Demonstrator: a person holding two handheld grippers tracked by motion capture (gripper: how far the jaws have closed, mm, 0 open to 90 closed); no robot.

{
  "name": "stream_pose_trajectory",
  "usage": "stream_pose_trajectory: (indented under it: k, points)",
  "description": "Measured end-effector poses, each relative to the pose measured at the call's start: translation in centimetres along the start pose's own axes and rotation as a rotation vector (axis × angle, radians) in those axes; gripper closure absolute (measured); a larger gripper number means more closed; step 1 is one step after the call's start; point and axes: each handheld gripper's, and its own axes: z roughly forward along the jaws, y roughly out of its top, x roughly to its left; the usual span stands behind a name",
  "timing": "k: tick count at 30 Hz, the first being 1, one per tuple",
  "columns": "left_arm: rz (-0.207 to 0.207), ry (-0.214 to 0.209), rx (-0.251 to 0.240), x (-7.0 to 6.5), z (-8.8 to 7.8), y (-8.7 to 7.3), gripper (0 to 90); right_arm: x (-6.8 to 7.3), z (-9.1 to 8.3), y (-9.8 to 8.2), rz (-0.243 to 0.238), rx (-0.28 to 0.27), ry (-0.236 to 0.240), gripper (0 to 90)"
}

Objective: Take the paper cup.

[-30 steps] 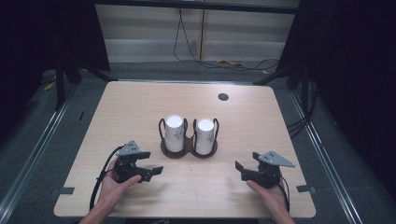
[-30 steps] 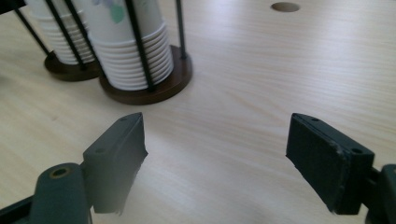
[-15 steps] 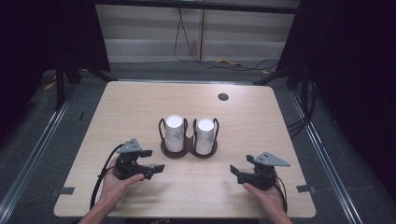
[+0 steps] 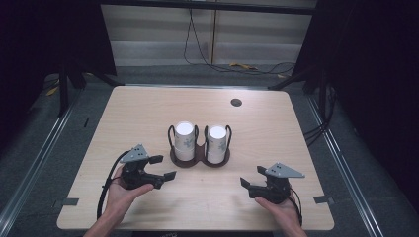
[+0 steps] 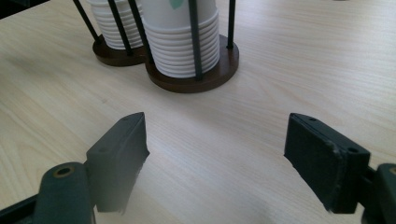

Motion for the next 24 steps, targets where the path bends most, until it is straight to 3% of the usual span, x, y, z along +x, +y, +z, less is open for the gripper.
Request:
stream_pose_trajectory:
  k: [5, 11, 15, 18, 24]
  points:
    - [0.025, 0.030, -0.001, -0.1, -0.5, 1.2, 18.0, 0.5, 0.1, 0.2, -0.003, 0.005, 0.010, 21.3]
    - [0.060, 0.028, 0.013, 0.1, -0.3, 3.4, 17.9, 0.3, 0.5, 0.0, 0.009, 0.023, 0.017, 21.5]
    - [0.077, 0.032, 0.050, 0.3, 0.0, 4.3, 20.7, 0.3, 0.6, 0.1, 0.004, 0.023, 0.019, 21.5]
    - [0.075, 0.042, 0.024, 0.4, -0.3, 5.1, 22.5, 0.4, 0.6, 0.1, 0.000, 0.031, 0.027, 21.5]
    - [0.117, 0.064, 0.005, 0.9, -0.6, 7.5, 22.5, 0.5, 0.7, 0.1, -0.002, 0.036, 0.035, 21.0]
